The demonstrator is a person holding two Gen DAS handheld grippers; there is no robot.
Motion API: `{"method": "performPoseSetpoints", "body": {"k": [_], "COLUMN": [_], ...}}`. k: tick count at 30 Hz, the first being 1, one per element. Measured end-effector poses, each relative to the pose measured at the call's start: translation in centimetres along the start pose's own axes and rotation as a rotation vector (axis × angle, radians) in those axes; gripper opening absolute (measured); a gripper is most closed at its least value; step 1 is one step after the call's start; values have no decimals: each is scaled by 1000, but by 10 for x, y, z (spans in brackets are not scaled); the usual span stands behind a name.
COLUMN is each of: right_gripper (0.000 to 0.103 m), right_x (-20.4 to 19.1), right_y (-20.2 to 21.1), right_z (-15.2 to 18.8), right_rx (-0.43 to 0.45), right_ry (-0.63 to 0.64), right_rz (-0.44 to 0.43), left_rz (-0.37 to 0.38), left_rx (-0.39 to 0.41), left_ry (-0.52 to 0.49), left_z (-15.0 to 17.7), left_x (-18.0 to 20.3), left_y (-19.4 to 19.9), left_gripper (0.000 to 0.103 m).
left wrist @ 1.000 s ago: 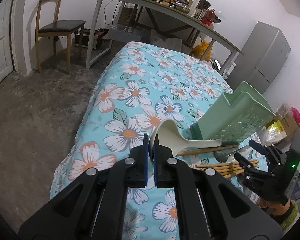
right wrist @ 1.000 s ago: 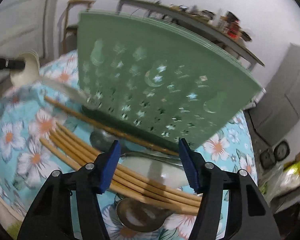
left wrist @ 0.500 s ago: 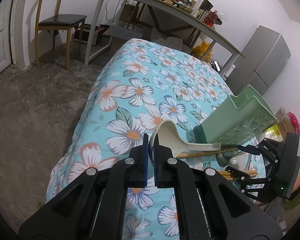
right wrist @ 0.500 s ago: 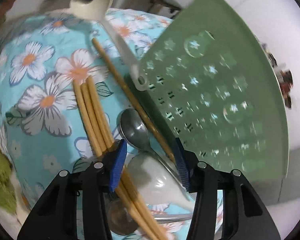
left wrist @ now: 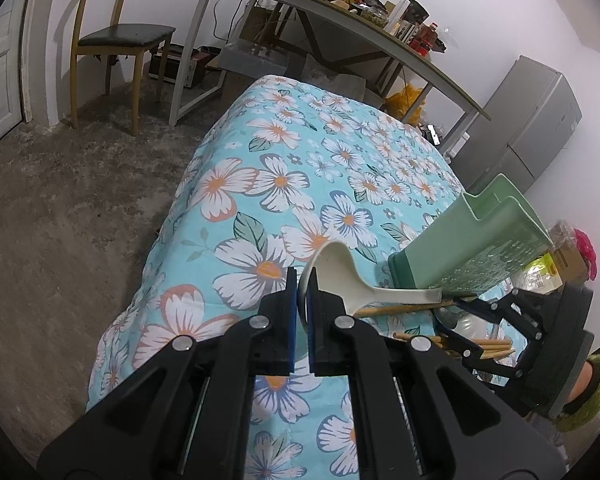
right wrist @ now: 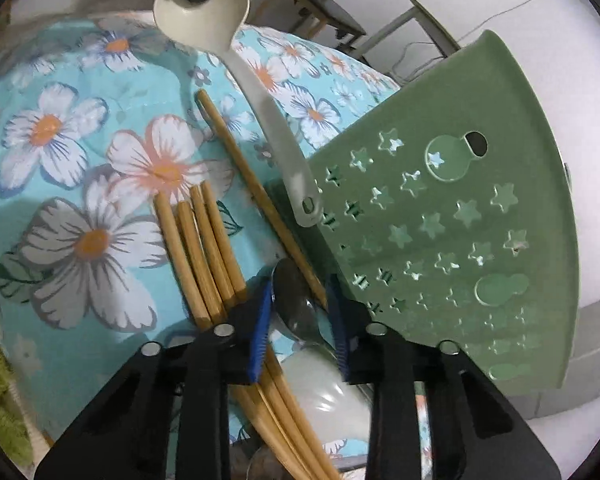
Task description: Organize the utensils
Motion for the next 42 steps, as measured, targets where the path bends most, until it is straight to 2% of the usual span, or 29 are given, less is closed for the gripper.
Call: {"method": "performPoseSetpoints", "body": {"k": [1, 3, 9, 14, 18, 21, 26, 29, 33, 39, 42], "right_gripper": [20, 8, 5, 4, 3, 3, 3, 3, 3, 3, 3], "right_x": [-5, -9, -2, 17, 42, 63, 96, 117, 132, 148, 159], "right_y": [-1, -2, 11, 39, 63, 79, 89, 91, 91, 99, 104], "right_z": [1, 2, 8, 20, 38, 64, 97, 112, 121, 138, 145], "right_rx": [-5, -20, -1, 49, 106, 150, 223, 259, 294, 342, 365], "right_ry": [-9, -53, -176, -308, -453, -564, -729, -801, -859, -915, -938], "right_rz": [7, -6, -16, -24, -52, -68, -88, -100, -108, -99, -96], "left_rz": [-1, -1, -9, -15, -16, -15, -33, -83, -193, -395, -461], "left_rx": [2, 4, 18, 77, 133, 183, 273, 307, 312, 253, 227], "left_ry": [-1, 0, -16, -47, -80, -115, -189, -248, -347, -531, -613], "left_z": [0, 0, 1, -2, -6, -10, -25, -37, -55, -69, -75], "left_x": [0, 0, 4, 14, 27, 42, 73, 92, 117, 149, 166], "left_y": [0, -1, 5, 27, 51, 70, 98, 103, 95, 70, 56], "left_gripper": [3, 3, 3, 3, 3, 3, 3, 3, 3, 3, 4]}}
Point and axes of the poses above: each gripper's, at about its wrist camera, not at the fingertips, and y roughly against the way its jaws point, x to its right, z to its underside, the point moved 2 cm from there along -y, roughly the way its jaws point, and after that the axes turned 13 degrees about -x, right-handed, at the moved point
